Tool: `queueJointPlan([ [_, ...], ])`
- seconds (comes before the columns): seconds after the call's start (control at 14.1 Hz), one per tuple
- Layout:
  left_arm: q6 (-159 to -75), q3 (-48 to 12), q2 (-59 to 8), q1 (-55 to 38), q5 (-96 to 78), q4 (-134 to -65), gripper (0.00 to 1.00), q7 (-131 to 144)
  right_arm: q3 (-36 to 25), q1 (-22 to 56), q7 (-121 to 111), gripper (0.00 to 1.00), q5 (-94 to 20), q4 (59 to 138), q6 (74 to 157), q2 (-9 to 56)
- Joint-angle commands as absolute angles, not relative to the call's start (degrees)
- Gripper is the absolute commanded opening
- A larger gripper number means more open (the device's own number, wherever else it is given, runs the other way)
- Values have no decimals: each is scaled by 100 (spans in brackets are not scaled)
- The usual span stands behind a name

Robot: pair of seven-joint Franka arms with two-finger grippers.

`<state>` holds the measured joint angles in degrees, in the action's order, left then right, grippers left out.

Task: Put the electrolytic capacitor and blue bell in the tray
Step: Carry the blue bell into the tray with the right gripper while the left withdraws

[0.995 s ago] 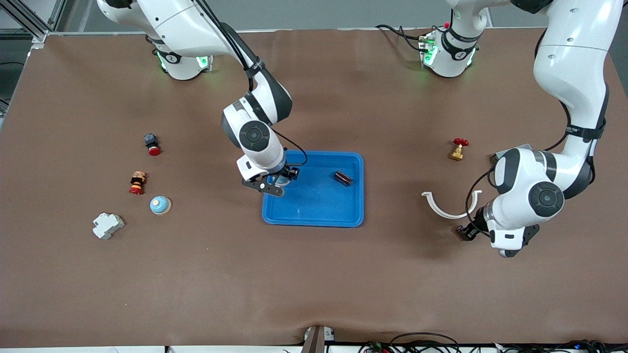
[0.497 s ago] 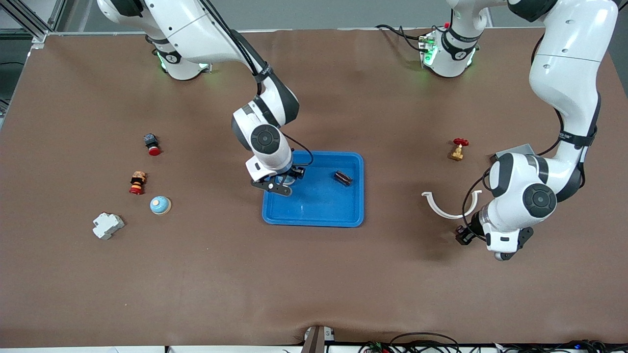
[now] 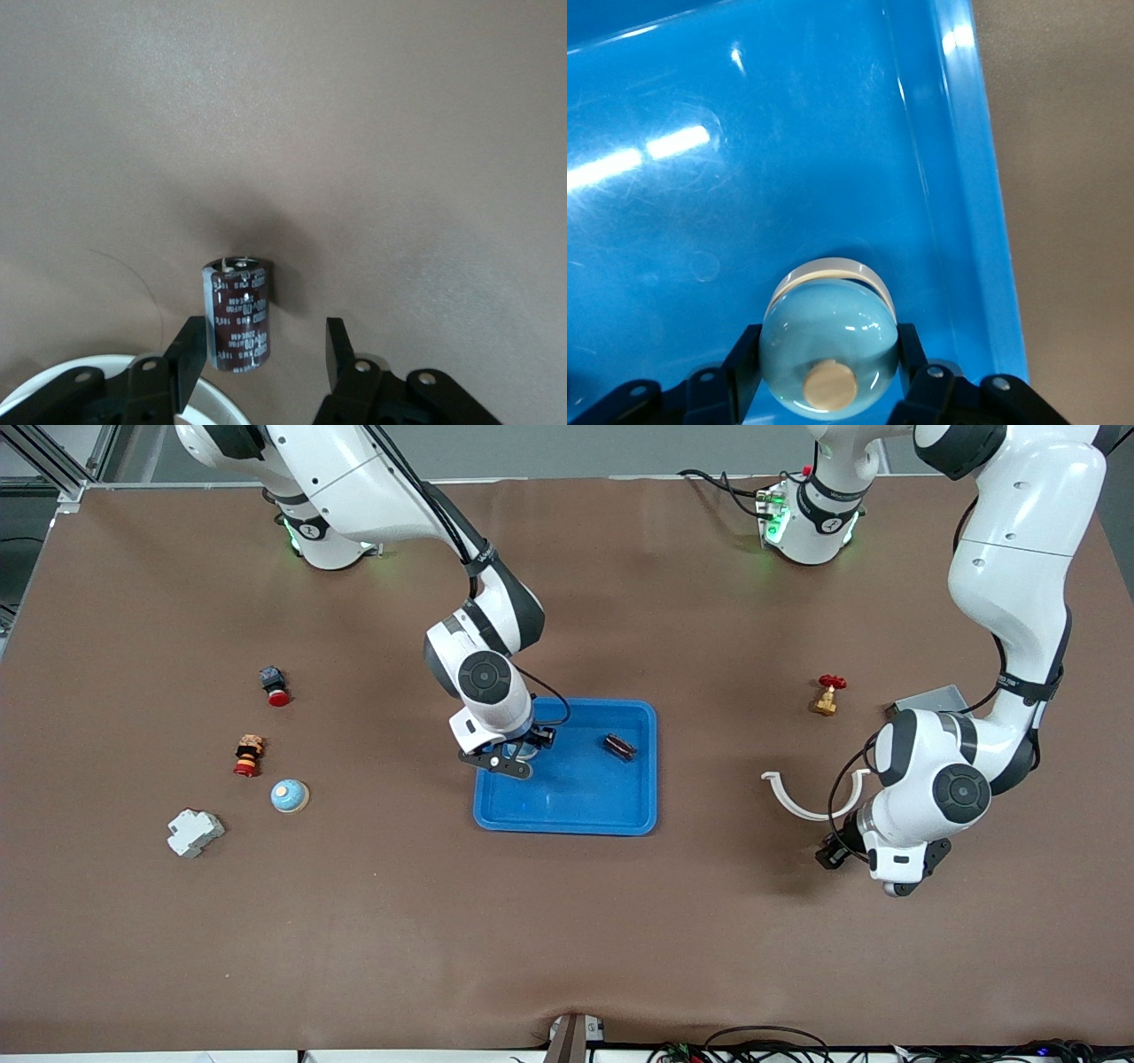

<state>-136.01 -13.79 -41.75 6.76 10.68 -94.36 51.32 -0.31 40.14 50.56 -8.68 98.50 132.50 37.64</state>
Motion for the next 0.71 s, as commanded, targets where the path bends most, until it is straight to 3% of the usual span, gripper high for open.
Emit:
queueJointPlan([
  [0.0,-13667,-1327,-4227,703,1361,-9404,62,5045,-44,4052,5027,15,-984,9738,13254,3823],
  [0.07,-13667,-1327,-4262,703,1475,-9404,61,5045,-44,4060,5027,21,-976,9738,13245,3823],
  [0.21,-13676,-1327,-4289,712,1503,-9396,55,5054,-44,4087,5036,48,-976,9738,13236,3814],
  [0.28,-13676,-1327,-4289,712,1494,-9396,47,5054,-44,4087,5045,78,-976,9738,13236,3806],
  [0.36,-13676,-1336,-4289,712,1494,-9387,39,5054,-44,4087,5045,100,-976,9738,13210,3797],
  [0.64,-13676,-1336,-4289,703,1503,-9387,1,5054,-53,4113,5010,100,-967,9616,12861,3622],
])
